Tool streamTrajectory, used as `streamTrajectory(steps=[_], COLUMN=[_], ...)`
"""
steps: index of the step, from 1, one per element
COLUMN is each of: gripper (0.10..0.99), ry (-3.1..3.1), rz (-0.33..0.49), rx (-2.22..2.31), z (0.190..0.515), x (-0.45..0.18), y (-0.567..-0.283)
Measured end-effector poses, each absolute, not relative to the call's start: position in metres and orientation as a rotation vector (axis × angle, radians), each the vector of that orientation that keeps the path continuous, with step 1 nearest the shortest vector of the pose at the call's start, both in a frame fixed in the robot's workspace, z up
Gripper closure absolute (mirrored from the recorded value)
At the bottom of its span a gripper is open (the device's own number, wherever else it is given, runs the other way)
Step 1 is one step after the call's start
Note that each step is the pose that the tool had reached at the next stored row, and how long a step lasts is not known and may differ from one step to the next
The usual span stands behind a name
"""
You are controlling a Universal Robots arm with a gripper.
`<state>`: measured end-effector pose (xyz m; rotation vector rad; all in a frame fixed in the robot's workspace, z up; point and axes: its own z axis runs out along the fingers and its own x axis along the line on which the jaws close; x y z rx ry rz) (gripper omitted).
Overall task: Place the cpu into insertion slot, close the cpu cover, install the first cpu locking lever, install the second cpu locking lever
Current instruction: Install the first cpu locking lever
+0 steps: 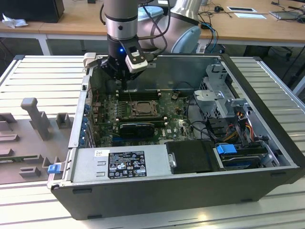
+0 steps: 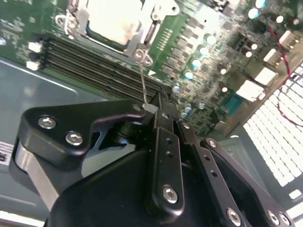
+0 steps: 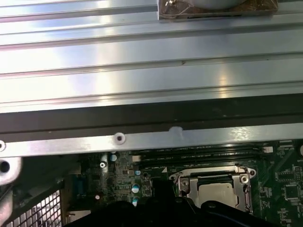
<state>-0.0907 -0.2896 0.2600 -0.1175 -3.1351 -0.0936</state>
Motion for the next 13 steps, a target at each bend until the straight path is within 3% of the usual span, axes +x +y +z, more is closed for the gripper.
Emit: streamTrajectory(steps=[13], gripper=[0.98], ry=[-3.136], rz=[-0.084], rx=[-0.114], z=[0.255], x=[-0.052], y=[-0.29])
